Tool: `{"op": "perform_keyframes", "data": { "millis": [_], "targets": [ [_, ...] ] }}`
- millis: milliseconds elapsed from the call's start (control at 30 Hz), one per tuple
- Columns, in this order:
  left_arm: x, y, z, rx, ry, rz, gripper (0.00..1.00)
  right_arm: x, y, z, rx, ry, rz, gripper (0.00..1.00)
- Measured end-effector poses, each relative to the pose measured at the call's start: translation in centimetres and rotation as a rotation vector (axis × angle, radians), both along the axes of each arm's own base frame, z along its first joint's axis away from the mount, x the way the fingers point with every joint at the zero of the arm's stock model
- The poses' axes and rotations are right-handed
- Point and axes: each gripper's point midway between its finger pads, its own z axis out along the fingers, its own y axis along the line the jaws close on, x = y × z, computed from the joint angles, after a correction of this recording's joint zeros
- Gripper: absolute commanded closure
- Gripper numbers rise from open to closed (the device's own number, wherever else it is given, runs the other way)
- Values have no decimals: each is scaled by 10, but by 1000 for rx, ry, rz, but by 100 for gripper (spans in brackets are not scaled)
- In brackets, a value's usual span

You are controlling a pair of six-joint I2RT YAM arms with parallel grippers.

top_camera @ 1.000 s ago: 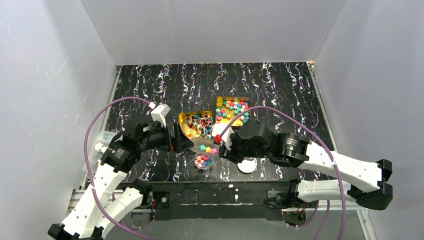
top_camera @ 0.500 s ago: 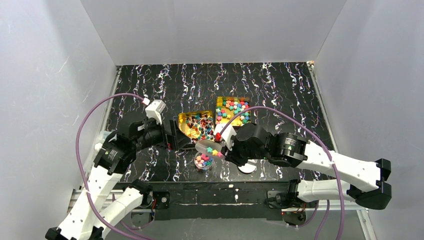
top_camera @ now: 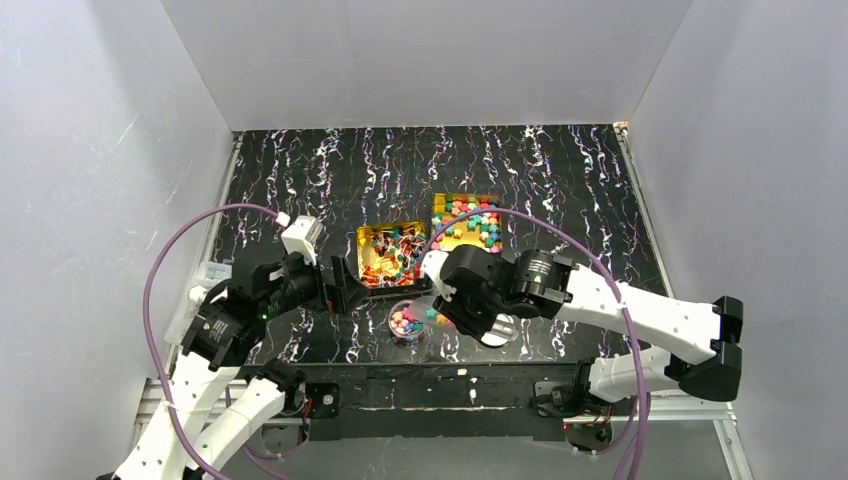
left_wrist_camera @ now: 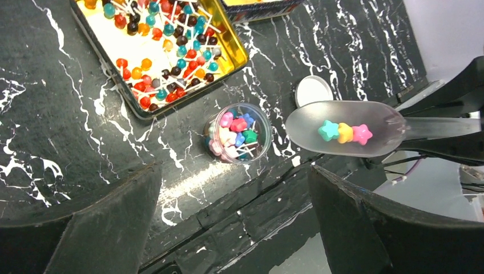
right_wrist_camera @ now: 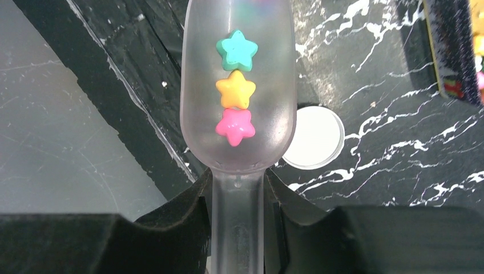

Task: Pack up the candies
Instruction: Place the fake candies in the packing bottle.

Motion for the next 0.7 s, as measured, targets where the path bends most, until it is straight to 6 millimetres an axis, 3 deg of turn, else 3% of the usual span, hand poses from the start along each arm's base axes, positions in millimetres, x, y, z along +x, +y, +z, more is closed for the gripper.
{"op": "perform_keyframes", "data": {
  "millis": [333,700],
  "targets": [
    [-4,6,-33,51,49,9,1,-5,-9,-18,-151,75,-46,99],
    [-3,5,-52,59,70,6,1,-2,8,-23,-238,114,-68,99]
  ]
}}
